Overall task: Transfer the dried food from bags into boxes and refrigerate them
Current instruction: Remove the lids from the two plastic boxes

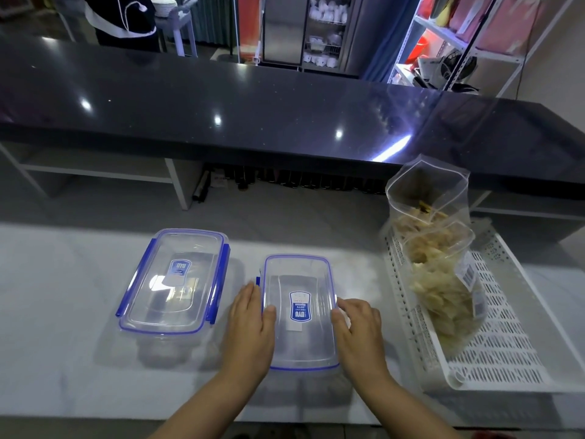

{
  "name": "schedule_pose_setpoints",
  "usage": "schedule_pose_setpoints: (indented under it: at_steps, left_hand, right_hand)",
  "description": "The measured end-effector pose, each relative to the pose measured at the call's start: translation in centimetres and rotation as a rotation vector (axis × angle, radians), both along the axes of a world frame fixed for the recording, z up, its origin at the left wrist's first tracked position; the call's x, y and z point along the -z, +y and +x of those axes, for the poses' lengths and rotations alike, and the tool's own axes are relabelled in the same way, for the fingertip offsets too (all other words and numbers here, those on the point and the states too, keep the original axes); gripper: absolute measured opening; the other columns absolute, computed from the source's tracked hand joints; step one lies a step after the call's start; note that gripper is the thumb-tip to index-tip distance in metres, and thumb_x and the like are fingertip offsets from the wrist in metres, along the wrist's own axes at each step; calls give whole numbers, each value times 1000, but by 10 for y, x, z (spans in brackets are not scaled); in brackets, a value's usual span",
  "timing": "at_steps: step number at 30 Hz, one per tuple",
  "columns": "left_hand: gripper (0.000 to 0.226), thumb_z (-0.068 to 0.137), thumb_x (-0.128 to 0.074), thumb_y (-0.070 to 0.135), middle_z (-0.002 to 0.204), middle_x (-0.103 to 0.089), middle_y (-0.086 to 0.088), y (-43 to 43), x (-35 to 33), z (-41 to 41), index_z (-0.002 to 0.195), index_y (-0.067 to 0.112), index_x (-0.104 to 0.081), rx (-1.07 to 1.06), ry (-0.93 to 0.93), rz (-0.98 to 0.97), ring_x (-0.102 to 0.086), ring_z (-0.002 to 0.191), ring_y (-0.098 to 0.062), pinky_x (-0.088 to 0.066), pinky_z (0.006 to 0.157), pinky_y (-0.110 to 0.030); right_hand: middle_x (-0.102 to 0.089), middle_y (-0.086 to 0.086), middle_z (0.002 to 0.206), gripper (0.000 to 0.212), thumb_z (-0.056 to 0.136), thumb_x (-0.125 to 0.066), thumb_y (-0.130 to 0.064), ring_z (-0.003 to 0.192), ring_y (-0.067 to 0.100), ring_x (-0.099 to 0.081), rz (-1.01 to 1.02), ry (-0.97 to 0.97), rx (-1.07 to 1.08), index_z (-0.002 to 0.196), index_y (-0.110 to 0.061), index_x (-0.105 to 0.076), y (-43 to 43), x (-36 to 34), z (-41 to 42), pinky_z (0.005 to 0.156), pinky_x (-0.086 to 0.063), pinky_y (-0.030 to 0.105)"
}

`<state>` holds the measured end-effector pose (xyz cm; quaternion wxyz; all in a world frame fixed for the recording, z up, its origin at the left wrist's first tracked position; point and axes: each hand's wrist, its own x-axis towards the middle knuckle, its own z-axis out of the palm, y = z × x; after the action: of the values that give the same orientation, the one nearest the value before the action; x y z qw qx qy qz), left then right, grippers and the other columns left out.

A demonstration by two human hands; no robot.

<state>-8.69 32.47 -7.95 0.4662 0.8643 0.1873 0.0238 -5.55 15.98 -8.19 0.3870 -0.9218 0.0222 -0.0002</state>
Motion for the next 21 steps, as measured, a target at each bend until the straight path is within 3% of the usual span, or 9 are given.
schedule_pose_setpoints:
  at_steps: [4,6,7,11,15,18,21]
  left_hand:
    - [53,100,-36,20,156,-17,8,-8,-17,1,149,20,-16,-34,-103,-138,-13,141,-2,-11,114,-22]
    - [48,99,-38,24,149,-29,16,-9,-29,5,144,31,-23,-29,-175,-229,-25,134,6,-22,115,-28]
    - [44,97,-40,30,144,-36,18,-7,-34,9,139,35,-29,-25,-201,-279,-32,130,7,-28,113,-32]
    - [64,85,-36,51,146,-37,7,3,-47,29,145,36,-20,-46,-246,-280,-38,134,-13,-37,108,-46]
    - [56,96,-39,32,147,-36,6,15,-61,44,148,27,-18,-15,-283,-218,-35,134,-10,-33,112,-40]
    - [60,96,-46,24,152,-31,1,27,-58,49,149,22,-18,7,-213,-55,-29,138,-15,-26,114,-35]
    - [64,92,-54,24,154,-26,0,33,-48,43,147,17,-22,80,-117,115,-21,141,-15,-17,112,-26]
  right_hand:
    - [-56,-11,101,22,93,-53,-13,100,13,-53,207,4,64,109,-22,-66,5,-16,-1,88,-45,31]
    - [-65,-6,96,23,93,-54,-11,86,14,-64,424,16,98,105,-27,-64,9,-35,3,82,-55,39]
    - [-68,-2,92,24,94,-52,-11,79,16,-67,532,46,100,108,-29,-62,11,-45,7,76,-57,36]
    - [-69,8,84,23,101,-39,-14,62,18,-66,811,153,52,116,-23,-55,20,-86,36,62,-56,30]
    - [-68,7,74,22,101,-38,-13,60,11,-66,767,148,-84,106,-11,-60,26,-116,64,59,-55,23]
    - [-68,2,76,17,96,-49,-8,65,7,-64,708,84,-185,92,-14,-64,29,-134,83,63,-55,21]
    - [-66,-3,77,21,89,-59,-3,67,4,-59,490,-51,-289,81,-20,-67,36,-127,100,64,-50,18]
